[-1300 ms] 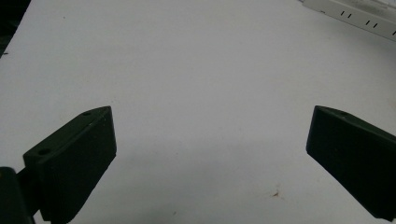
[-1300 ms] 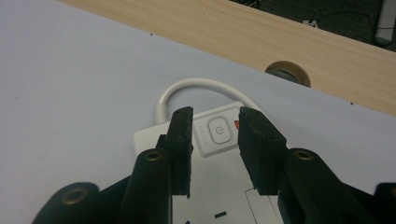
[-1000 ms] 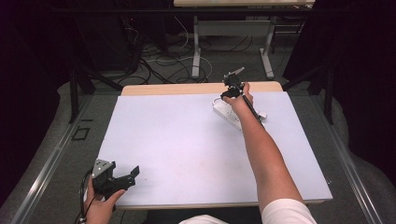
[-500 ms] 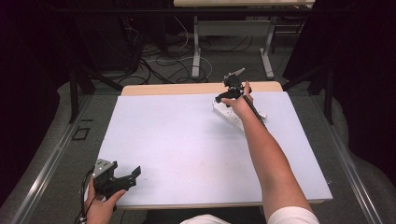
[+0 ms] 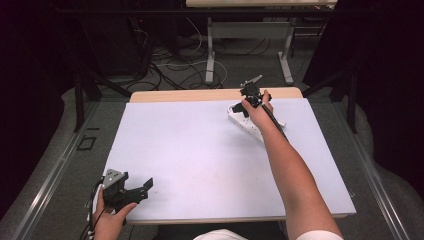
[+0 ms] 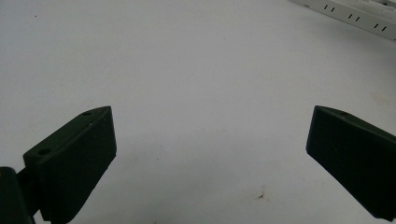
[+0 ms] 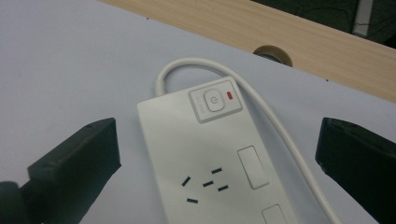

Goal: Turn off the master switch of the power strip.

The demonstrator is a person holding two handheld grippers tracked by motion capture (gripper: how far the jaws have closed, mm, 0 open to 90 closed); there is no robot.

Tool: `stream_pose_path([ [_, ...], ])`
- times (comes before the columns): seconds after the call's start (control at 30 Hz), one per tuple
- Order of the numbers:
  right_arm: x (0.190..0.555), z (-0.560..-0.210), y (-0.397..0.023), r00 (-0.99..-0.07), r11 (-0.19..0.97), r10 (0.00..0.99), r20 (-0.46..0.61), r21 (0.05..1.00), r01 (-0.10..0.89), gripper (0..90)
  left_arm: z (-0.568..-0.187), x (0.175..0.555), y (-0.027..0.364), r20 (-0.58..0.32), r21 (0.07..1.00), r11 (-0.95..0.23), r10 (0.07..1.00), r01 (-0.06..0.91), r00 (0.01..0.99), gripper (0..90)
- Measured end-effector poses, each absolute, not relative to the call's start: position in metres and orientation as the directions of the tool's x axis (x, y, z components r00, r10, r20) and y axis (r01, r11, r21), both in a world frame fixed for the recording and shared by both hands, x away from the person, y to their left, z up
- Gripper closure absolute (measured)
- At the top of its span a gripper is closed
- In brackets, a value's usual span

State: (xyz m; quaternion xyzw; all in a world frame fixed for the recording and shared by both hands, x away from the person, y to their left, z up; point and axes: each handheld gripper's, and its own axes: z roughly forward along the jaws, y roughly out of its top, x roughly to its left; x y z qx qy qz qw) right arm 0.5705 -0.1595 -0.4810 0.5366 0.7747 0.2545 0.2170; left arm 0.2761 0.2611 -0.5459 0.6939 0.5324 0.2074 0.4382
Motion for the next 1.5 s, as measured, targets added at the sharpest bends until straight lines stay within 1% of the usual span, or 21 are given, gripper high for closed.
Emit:
stream_pose_path([
  [0.3, 0.562, -0.472, -0.165, -0.331, 0.298, 0.941, -0.071, 0.638, 0.710, 0.0, -0.546, 0.277, 0.259, -0.181, 0.834, -0.039, 0.923, 0.551, 0.340, 1.7],
  [0.53, 0.548, -0.467, -0.162, -0.373, 0.322, 0.926, -0.065, 0.654, 0.685, 0.0, -0.547, 0.278, 0.259, -0.173, 0.828, -0.051, 0.924, 0.558, 0.341, 1.7],
  [0.87, 0.524, -0.466, -0.163, -0.398, 0.344, 0.914, -0.081, 0.676, 0.652, 0.0, -0.547, 0.279, 0.257, -0.171, 0.824, -0.052, 0.927, 0.564, 0.335, 1.7],
  [1.07, 0.510, -0.465, -0.171, -0.400, 0.333, 0.914, -0.066, 0.685, 0.648, 0.0, -0.547, 0.280, 0.257, -0.175, 0.823, -0.046, 0.928, 0.567, 0.329, 1.7],
  [1.5, 0.474, -0.464, -0.197, -0.439, 0.326, 0.898, -0.034, 0.722, 0.611, 0.0, -0.548, 0.280, 0.258, -0.178, 0.822, -0.037, 0.931, 0.568, 0.318, 1.7],
])
